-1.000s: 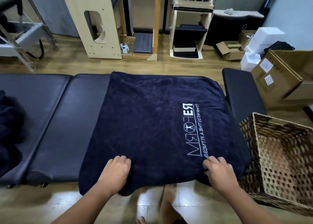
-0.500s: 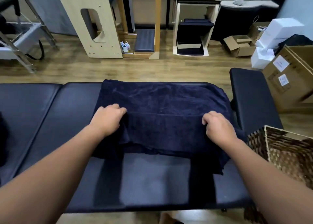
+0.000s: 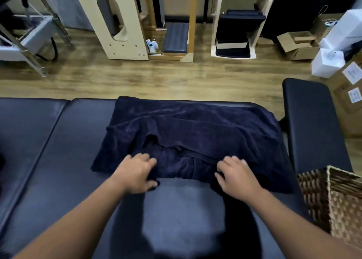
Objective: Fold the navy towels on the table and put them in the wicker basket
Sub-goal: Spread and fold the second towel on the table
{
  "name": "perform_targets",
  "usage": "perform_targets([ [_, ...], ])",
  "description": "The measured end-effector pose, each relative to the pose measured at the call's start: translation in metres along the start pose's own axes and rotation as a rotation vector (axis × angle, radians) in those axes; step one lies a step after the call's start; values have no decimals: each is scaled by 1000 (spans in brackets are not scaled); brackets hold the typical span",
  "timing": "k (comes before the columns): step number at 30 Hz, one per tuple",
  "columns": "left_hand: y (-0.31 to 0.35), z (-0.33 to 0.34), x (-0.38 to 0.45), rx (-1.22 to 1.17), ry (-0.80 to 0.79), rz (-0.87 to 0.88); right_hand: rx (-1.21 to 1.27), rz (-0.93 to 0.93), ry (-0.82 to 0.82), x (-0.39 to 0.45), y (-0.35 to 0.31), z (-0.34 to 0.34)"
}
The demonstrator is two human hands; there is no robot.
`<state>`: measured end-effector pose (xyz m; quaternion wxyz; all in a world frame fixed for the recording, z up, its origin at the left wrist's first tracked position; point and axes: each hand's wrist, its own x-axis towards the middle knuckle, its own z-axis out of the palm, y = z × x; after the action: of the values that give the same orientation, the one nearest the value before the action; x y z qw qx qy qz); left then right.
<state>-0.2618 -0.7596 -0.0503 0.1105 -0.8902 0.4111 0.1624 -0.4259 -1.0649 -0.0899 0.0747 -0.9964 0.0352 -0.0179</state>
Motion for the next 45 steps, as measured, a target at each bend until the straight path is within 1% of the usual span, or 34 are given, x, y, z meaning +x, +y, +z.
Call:
perform_targets([
  [2,12,13,-1,79,-16,99,-2,60,26,-17,-6,13],
  [6,39,19,17,52,157,183,-1,332,96,-44,-5,18],
  [8,55,15,27,28,182,222,-22,439,91,-54,-1,15],
  [10,69,11,36,-8,159,229,-50,524,75,-61,3,11],
  [14,88,11,47,-52,96,149,-84,712,63,-71,18,6],
  [16,92,9,51,-40,66,120,-71,870,66,-75,26,3],
  [19,93,4,54,-43,17,109,22,1143,66,-78,37,-3],
  [20,93,2,54,-47,6,109,42,1192,68,-78,40,-5],
  [22,92,1,53,-44,-2,106,35,1201,91,-78,44,-7],
  [25,90,-2,51,-50,-22,107,20,1155,168,-77,51,-6],
  [28,86,-4,50,-84,-37,100,-5,1086,190,-79,57,-5],
  [29,85,-3,49,-93,-38,98,3,1095,198,-80,59,-5],
  [33,85,0,50,-105,-29,97,91,1241,249,-89,54,-2],
  [36,84,0,51,-119,-26,96,149,1287,270,-95,53,1],
  [38,83,0,51,-122,-33,92,165,1284,286,-94,55,0],
  [42,86,-3,49,-86,-54,82,125,1217,302,-95,61,-3],
  [45,83,-5,48,-74,-77,89,99,1267,378,-101,85,-17],
])
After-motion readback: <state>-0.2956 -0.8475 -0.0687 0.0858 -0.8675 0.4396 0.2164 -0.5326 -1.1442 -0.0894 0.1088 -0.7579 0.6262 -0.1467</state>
